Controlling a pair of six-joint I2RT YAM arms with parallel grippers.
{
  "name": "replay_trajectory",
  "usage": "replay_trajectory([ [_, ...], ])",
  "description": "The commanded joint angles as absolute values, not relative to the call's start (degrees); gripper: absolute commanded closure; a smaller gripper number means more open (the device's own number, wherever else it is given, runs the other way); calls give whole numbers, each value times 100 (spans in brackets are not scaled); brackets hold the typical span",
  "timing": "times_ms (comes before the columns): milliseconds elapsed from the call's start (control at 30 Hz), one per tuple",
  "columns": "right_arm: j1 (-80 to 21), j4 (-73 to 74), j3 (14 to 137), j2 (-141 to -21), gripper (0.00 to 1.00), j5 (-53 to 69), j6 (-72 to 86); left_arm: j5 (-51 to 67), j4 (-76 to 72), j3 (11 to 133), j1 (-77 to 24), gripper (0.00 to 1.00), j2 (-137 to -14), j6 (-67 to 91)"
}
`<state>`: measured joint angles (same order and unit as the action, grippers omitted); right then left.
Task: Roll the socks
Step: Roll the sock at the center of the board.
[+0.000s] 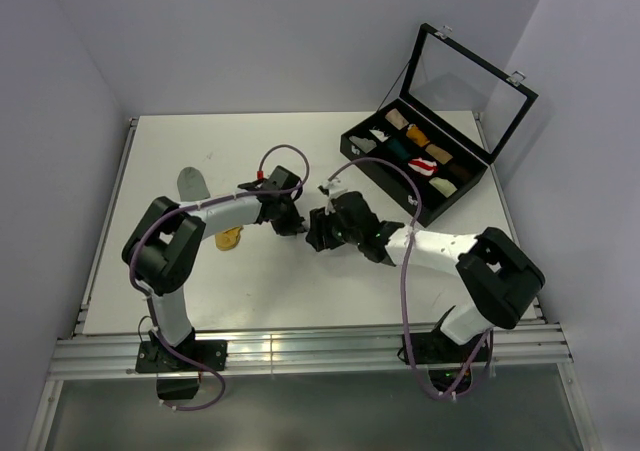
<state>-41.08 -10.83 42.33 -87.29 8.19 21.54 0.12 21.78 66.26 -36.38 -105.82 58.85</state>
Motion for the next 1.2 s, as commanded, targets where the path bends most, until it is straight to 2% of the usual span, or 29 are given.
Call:
replay_trajectory([
  [0,-4778,-738,4297,-8569,42,-912,1232,-106,2689,6697,-3674,99,-10766,5572],
  [133,-5466,-782,4420,-8770,42,-2079,731,-53,2681,6750,-3674,99,-10793,5537],
  [367,-6319,-738,4921,-9535,42,-3259,141,-53,2724,6820,-3674,99,-10854,5458],
  [833,-6732,-563,5432,-10687,45,-4174,-194,88,2698,6803,-3674,99,-10872,5414],
  [967,-6715,-449,5414,-10933,50,-4271,-106,114,2689,6785,-3674,99,-10872,5405],
  [1067,-6724,-360,5353,-11030,67,-4245,-53,141,2654,6750,-3674,99,-10881,5414],
  [1100,-6715,-352,5344,-11039,82,-4236,-35,175,2602,6724,-3674,99,-10872,5423],
  [1167,-6706,-325,5317,-11039,95,-4071,-9,219,2549,6680,-3674,97,-10828,5475],
])
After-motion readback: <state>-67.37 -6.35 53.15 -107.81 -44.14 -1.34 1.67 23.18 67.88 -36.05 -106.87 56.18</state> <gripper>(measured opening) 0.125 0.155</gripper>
